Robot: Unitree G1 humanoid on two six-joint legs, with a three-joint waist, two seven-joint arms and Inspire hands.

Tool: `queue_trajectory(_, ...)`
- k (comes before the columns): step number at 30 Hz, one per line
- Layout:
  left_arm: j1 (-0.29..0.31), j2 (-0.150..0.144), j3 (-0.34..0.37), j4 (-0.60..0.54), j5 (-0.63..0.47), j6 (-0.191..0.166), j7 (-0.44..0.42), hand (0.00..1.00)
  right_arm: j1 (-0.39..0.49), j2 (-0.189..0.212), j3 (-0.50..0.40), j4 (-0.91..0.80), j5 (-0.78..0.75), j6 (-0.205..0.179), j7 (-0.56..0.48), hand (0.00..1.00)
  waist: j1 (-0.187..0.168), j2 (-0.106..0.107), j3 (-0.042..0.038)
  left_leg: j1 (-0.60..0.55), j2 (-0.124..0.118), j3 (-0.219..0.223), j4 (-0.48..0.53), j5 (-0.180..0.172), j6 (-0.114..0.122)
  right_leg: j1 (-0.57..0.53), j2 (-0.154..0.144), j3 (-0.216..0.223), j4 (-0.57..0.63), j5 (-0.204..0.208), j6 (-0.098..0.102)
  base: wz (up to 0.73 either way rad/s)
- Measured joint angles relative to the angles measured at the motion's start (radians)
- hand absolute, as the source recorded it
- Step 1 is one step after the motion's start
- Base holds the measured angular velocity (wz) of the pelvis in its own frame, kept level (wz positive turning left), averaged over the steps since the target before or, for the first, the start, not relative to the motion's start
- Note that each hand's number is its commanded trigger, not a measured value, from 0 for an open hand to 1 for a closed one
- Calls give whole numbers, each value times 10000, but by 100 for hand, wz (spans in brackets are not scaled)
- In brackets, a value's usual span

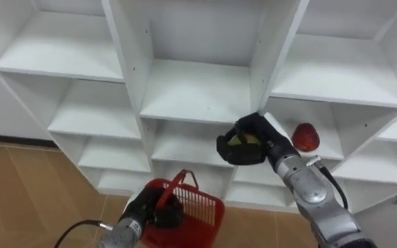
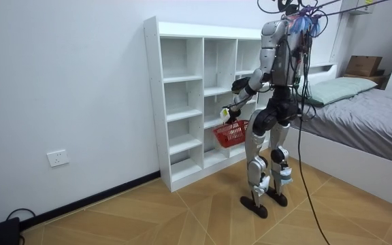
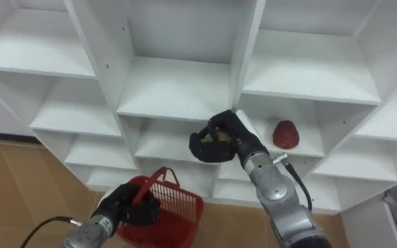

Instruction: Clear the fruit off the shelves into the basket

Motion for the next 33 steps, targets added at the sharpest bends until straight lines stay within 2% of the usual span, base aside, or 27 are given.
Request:
queue_trajectory(5, 0, -1, 1, -1, 0, -72, 5, 100, 1, 157, -10, 1, 0, 0, -2, 100, -125, 79, 49, 52, 11, 71, -123, 3, -3, -33, 9, 77, -8, -1, 1, -5)
queue_trajectory(11, -2, -4, -46, -34, 4, -412, 20, 100, 35, 198, -7, 104, -1, -56, -8, 100, -228, 109, 56, 145, 9, 103, -254, 5, -7, -25, 10, 102, -11, -1, 2, -1)
queue_trajectory(18, -2, -77, -371, -150, -413, -431, 98, 100, 648, 312, 73, 159, 13, -61, -3, 100, -211, 215, 102, 126, 7, 105, -276, 5, -7, -38, 17, 131, -22, -2, 3, 0)
queue_trajectory(22, -2, -202, -489, -311, -643, -431, 131, 100, 665, 323, 74, 272, 235, -61, -6, 100, -217, 332, 87, 86, 2, 109, -249, 7, -10, -48, 20, 107, -54, -2, 3, 0)
queue_trajectory(25, -3, -290, -644, -394, -838, -441, 131, 100, 659, 329, 75, 678, 239, -62, -2, 100, -189, 443, 23, 78, 2, 108, -264, 18, -22, -49, 25, 112, -102, -1, 2, 0)
queue_trajectory(33, -2, -428, -771, -568, -1566, -580, 96, 100, 635, 398, 85, 1337, 251, -63, 81, 100, -176, 457, 14, -50, 11, 148, -314, 27, -34, -217, 36, 138, -135, -1, 1, 0)
